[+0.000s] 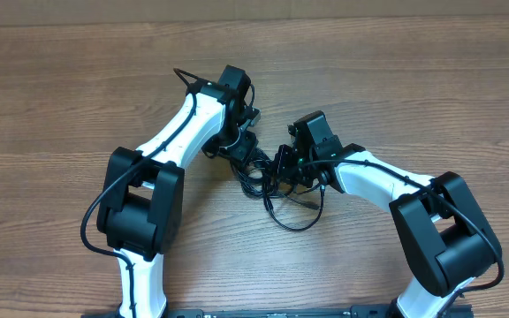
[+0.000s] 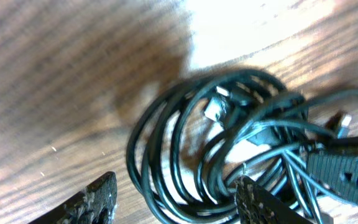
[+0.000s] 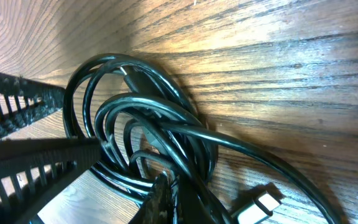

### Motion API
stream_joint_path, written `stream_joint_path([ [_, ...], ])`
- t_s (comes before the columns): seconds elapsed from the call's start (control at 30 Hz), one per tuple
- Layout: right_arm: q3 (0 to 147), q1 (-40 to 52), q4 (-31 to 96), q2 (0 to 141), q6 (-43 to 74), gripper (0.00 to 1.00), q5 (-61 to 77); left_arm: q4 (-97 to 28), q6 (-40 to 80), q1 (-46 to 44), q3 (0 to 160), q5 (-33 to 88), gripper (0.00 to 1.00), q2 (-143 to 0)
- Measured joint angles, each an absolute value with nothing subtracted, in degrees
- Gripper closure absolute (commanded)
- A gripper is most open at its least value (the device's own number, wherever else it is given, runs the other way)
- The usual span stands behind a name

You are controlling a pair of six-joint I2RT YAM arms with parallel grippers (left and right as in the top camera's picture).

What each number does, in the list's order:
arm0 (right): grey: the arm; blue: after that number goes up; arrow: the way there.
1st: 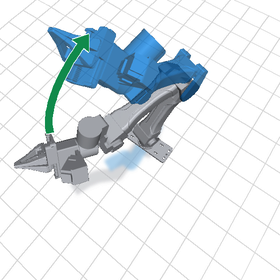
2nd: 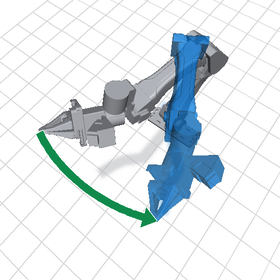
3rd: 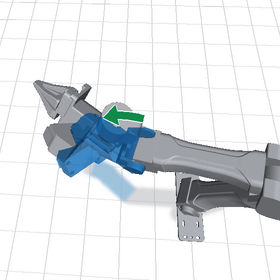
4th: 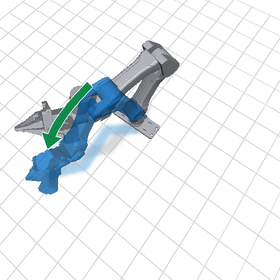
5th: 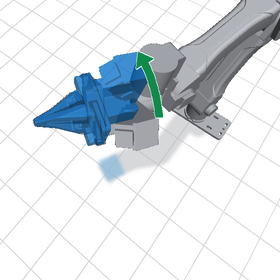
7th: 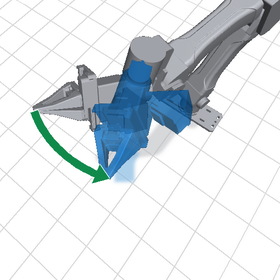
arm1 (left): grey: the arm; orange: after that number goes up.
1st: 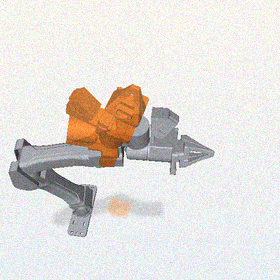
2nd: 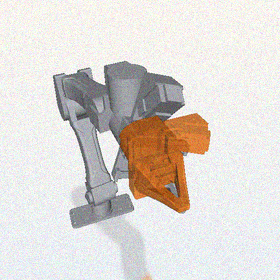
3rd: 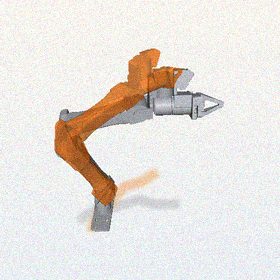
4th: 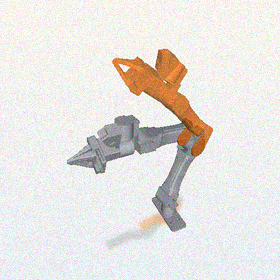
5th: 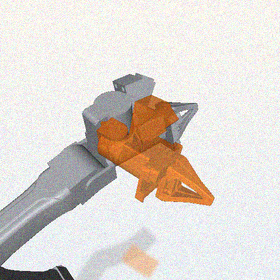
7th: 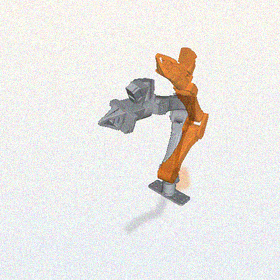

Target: Untangle cables

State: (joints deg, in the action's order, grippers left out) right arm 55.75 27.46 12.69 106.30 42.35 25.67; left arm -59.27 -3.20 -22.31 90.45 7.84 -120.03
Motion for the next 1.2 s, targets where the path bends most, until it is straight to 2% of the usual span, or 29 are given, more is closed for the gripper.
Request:
stream_joint_path([
  [0.3, 55.7, 27.5, 12.9, 106.3, 42.3, 0.96, 25.6, -60.8, -3.2, -24.8, 89.5, 7.7, 0.37, -120.0],
  [0.5, 55.7, 27.5, 12.9, 106.3, 42.3, 0.96, 25.7, -53.6, -2.7, -25.4, 84.3, 6.8, 0.50, -120.0],
  [0.6, 55.7, 27.5, 13.0, 106.3, 42.3, 0.96, 25.7, -47.8, -2.5, -25.5, 82.0, 5.9, 0.62, -119.0],
  [0.67, 55.7, 27.5, 13.4, 106.3, 42.3, 0.93, 25.7, -44.5, -2.2, -25.5, 80.9, 4.5, 0.70, -118.6],
  [0.7, 55.7, 27.5, 13.5, 106.3, 42.3, 0.88, 25.7, -43.8, -2.1, -25.5, 80.7, 4.1, 0.73, -118.5],
  [0.77, 55.7, 27.5, 13.6, 106.3, 42.2, 0.80, 25.9, -43.2, -1.9, -25.5, 80.6, 3.6, 0.76, -118.4],
  [0.87, 55.8, 27.5, 13.6, 106.3, 42.0, 0.75, 26.3, -42.9, -1.8, -25.5, 80.5, 3.3, 0.78, -118.4],
  [1.1, 55.8, 27.9, 11.8, 106.3, 42.2, 0.76, 24.5, -42.6, -1.9, -25.5, 80.4, 3.3, 0.85, -118.4],
  [1.2, 55.8, 28.8, 11.2, 106.3, 42.6, 0.79, 22.2, -42.6, -1.9, -25.5, 80.4, 3.3, 0.87, -118.4],
])
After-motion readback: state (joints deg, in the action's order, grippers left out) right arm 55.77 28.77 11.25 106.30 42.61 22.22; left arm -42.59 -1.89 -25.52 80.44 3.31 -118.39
